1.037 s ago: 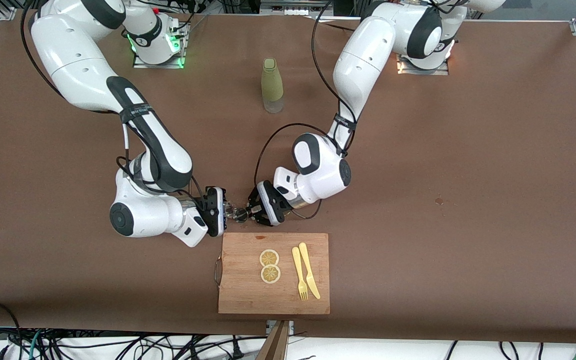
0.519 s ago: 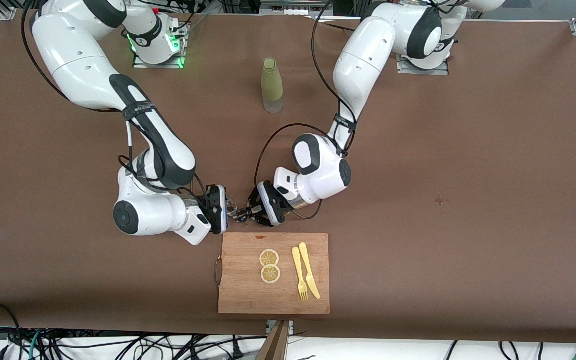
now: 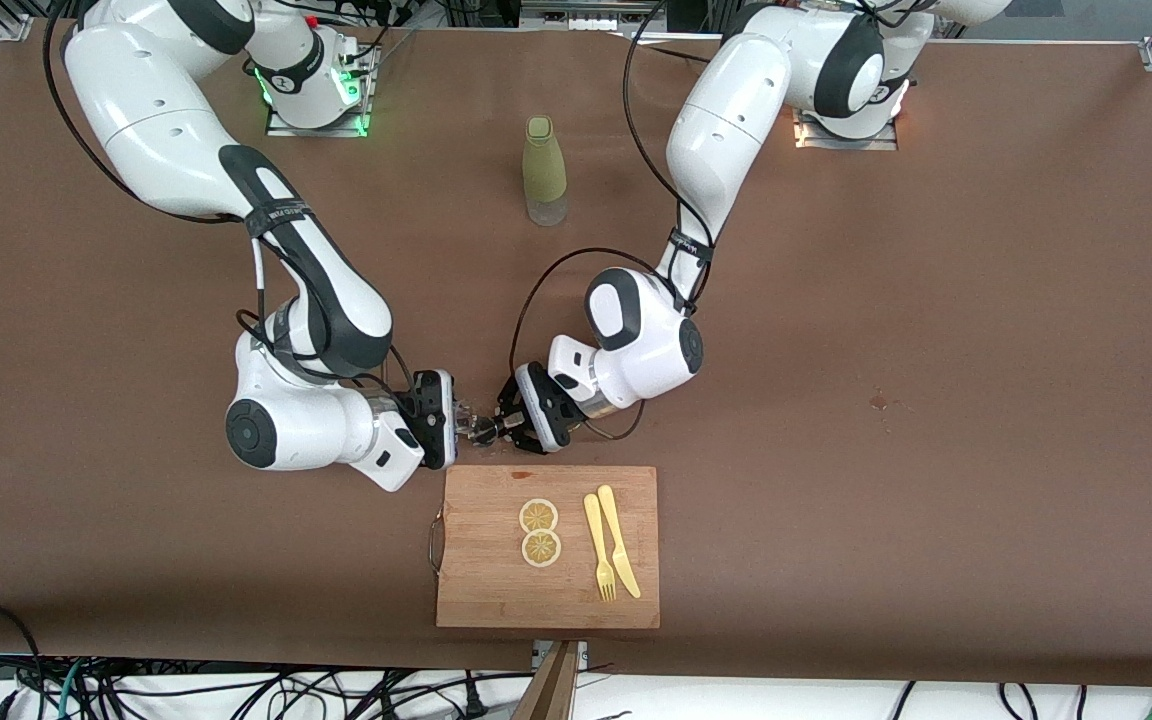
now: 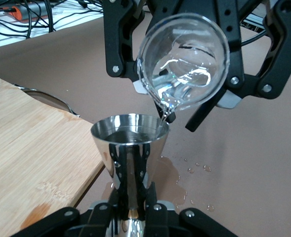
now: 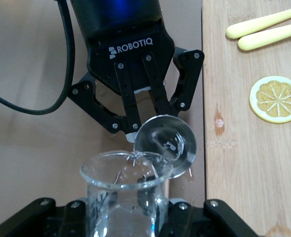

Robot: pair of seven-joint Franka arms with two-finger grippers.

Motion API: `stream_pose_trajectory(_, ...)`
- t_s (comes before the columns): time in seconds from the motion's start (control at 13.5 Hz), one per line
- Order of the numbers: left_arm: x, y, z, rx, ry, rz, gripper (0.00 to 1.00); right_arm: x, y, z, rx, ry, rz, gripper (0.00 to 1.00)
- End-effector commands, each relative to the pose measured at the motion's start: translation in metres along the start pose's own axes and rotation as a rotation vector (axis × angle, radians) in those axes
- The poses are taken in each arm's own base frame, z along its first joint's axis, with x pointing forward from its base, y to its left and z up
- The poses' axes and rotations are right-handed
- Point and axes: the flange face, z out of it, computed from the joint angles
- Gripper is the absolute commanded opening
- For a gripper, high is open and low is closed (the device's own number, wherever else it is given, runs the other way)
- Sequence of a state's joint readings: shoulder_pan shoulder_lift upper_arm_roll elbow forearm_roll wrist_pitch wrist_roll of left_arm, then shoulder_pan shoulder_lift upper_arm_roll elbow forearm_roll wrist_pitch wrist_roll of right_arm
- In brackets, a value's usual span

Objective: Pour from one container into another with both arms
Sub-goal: 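Tilt the glass cup with the right gripper, pouring into the jigger, then upright the glass cup and move it back with the right gripper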

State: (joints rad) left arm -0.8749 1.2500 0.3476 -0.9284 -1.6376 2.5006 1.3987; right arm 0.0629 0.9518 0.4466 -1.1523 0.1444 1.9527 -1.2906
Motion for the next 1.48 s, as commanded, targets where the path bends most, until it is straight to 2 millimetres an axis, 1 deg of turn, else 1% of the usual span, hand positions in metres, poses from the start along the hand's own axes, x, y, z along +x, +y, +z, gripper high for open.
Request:
stream_pose_trajectory(0.0,0.007,-0.004,-0.002,0.007,0.034,0.032,0.0,-0.002,0.001,-0.01,0.012,0.064,-0.002,0.22)
stream_pose_trajectory(0.07,0.009,-0.005,-0.004,0.006,0.037,0.036,0.0,-0.005,0.002,-0.013,0.013,0.091,-0.017,0.22)
stream_pose_trajectory(0.15,0.011,-0.005,-0.004,0.004,0.039,0.037,0.0,-0.014,0.006,-0.019,0.01,0.119,-0.021,0.22)
stream_pose_trajectory(0.3,0.014,-0.004,-0.006,0.002,0.043,0.049,0.0,-0.028,0.009,-0.024,0.017,0.195,-0.046,0.22)
stream_pose_trajectory(0.37,0.016,-0.006,-0.009,0.002,0.048,0.062,0.0,-0.035,0.011,-0.024,0.018,0.228,-0.067,0.22)
stream_pose_trajectory(0.44,0.02,-0.006,-0.011,-0.017,0.067,0.071,0.0,-0.048,0.014,-0.028,0.012,0.254,-0.07,0.22)
stream_pose_trajectory(0.52,0.024,-0.013,-0.019,-0.047,0.096,0.086,0.0,-0.055,0.017,-0.03,0.006,0.288,-0.079,0.22)
stream_pose_trajectory(0.59,0.036,-0.025,-0.035,-0.084,0.126,0.12,0.0,-0.065,0.018,-0.031,0.003,0.319,-0.086,0.22)
stream_pose_trajectory(0.67,0.041,-0.041,-0.054,-0.121,0.146,0.137,0.0,-0.077,0.019,-0.028,0.003,0.348,-0.088,0.22)
stream_pose_trajectory(0.74,0.046,-0.056,-0.074,-0.152,0.168,0.148,0.0,-0.085,0.02,-0.024,-0.002,0.383,-0.107,0.22)
stream_pose_trajectory(0.81,0.049,-0.073,-0.095,-0.173,0.193,0.168,0.0,-0.099,0.021,-0.02,-0.007,0.405,-0.114,0.22)
stream_pose_trajectory(0.89,0.047,-0.09,-0.113,-0.194,0.21,0.187,0.0,-0.112,0.021,-0.019,-0.002,0.432,-0.133,0.22)
stream_pose_trajectory(1.04,0.033,-0.123,-0.15,-0.268,0.254,0.233,0.0,-0.142,0.02,-0.016,-0.006,0.473,-0.162,0.22)
stream_pose_trajectory(1.19,0.005,-0.153,-0.188,-0.353,0.303,0.282,0.0,-0.162,0.019,-0.009,-0.021,0.49,-0.192,0.22)
stream_pose_trajectory(1.33,-0.016,-0.171,-0.221,-0.454,0.357,0.335,0.0,-0.187,0.017,-0.008,-0.027,0.51,-0.219,0.22)
stream_pose_trajectory(1.41,-0.032,-0.173,-0.231,-0.508,0.377,0.364,0.0,-0.206,0.016,-0.009,-0.036,0.515,-0.239,0.22)
